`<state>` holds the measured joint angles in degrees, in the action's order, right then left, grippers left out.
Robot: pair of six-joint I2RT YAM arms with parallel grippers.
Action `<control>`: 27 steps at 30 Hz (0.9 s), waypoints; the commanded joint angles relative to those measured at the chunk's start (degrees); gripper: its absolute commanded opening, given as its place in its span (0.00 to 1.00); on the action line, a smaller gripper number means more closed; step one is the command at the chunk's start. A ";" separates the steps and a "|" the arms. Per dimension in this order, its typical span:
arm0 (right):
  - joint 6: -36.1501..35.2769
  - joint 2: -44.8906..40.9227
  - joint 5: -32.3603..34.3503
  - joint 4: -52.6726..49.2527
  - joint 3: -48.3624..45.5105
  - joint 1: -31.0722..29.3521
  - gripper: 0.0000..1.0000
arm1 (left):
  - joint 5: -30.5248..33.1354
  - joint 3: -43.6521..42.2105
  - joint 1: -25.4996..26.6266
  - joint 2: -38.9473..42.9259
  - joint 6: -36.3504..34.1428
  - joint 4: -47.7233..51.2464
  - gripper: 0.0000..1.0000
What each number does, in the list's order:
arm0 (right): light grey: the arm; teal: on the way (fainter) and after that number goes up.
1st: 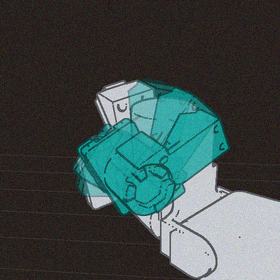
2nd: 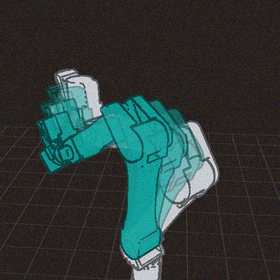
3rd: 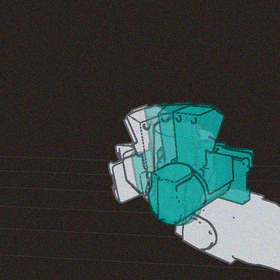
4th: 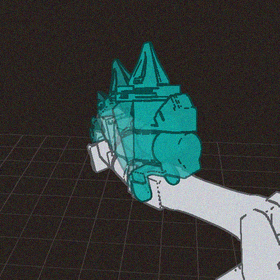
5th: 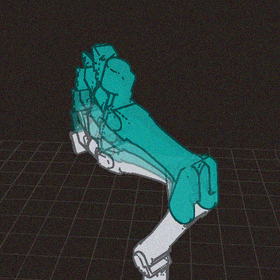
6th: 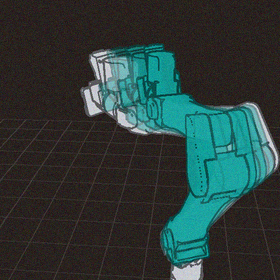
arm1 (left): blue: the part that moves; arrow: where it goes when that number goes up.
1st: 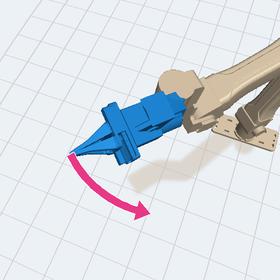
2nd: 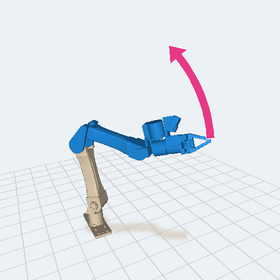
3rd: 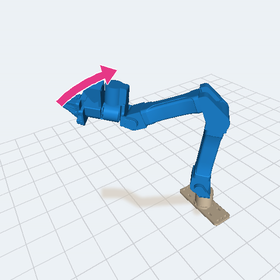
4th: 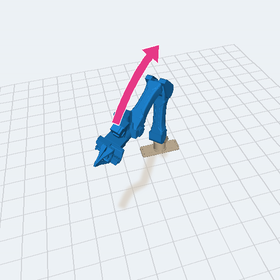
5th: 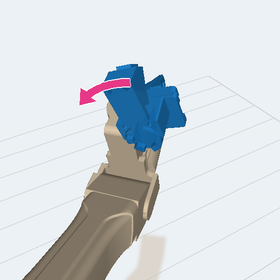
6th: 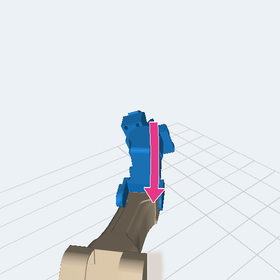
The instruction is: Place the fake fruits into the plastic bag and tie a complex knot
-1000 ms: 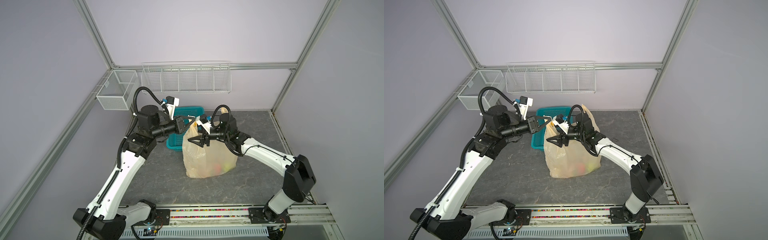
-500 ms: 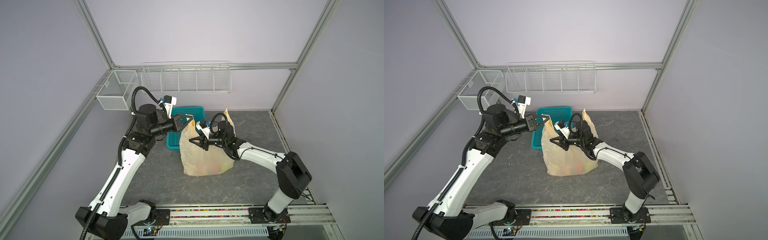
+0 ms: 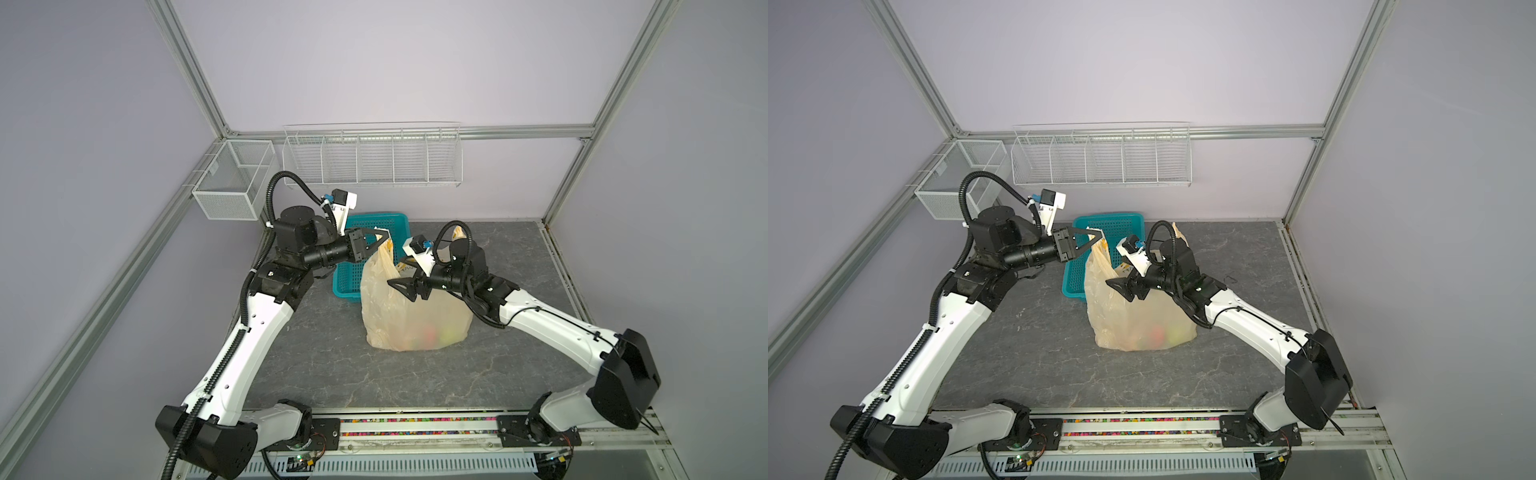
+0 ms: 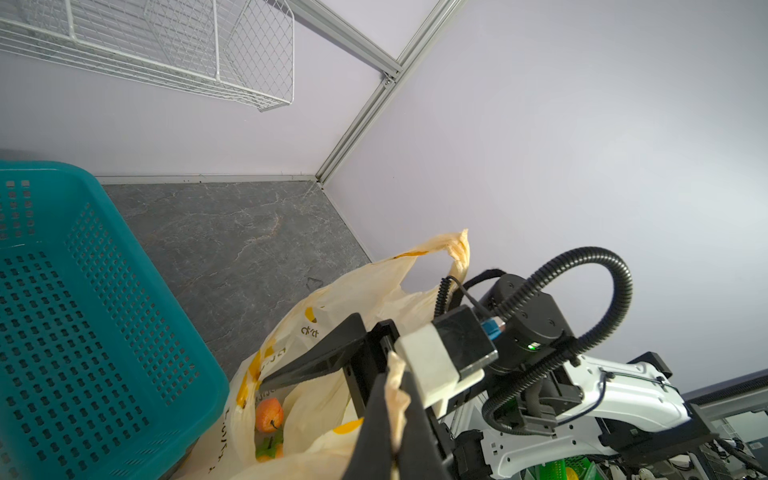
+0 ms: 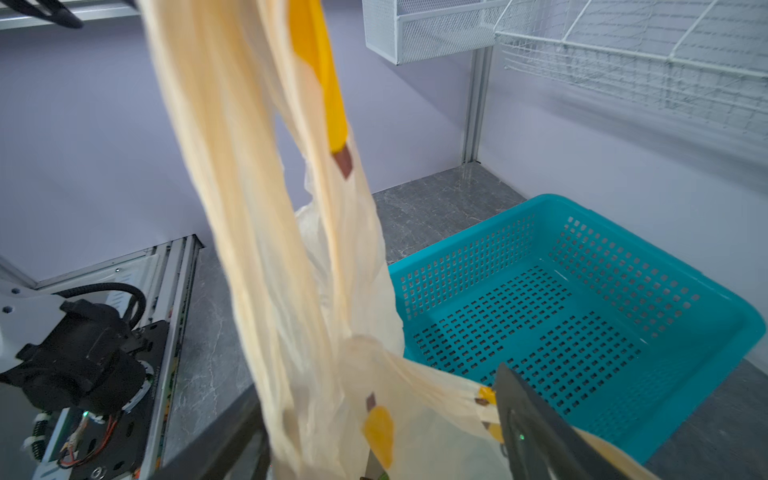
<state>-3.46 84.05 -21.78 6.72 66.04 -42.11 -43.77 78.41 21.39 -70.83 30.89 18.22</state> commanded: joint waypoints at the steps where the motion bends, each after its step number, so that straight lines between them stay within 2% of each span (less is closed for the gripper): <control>1: -0.89 -1.95 6.84 -0.17 0.24 -2.64 0.87 | 1.20 -1.16 -0.29 0.56 1.83 -2.06 0.00; 7: 3.70 -0.91 31.26 10.59 -1.32 -11.63 0.92 | 4.49 -2.70 -0.28 1.88 6.73 -4.06 0.00; 12: 2.89 4.52 47.66 19.73 0.89 -17.80 0.93 | 6.31 -4.62 -0.13 3.13 10.77 -6.14 0.00; 16: -1.33 10.31 59.81 31.34 2.17 -21.22 0.87 | 7.40 -5.83 -0.13 4.01 13.84 -7.42 0.00; 20: -4.32 15.01 65.42 40.69 3.92 -22.45 0.85 | 7.85 -6.44 -0.15 4.95 15.62 -8.37 0.00; 27: -10.50 21.73 71.60 49.07 8.69 -22.25 0.86 | 8.08 -7.31 -0.13 5.34 16.96 -8.85 0.00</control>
<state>-9.52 104.42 44.25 46.98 71.99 -64.60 -35.77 72.05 21.26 -66.32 46.26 10.39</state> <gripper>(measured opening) 0.860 0.047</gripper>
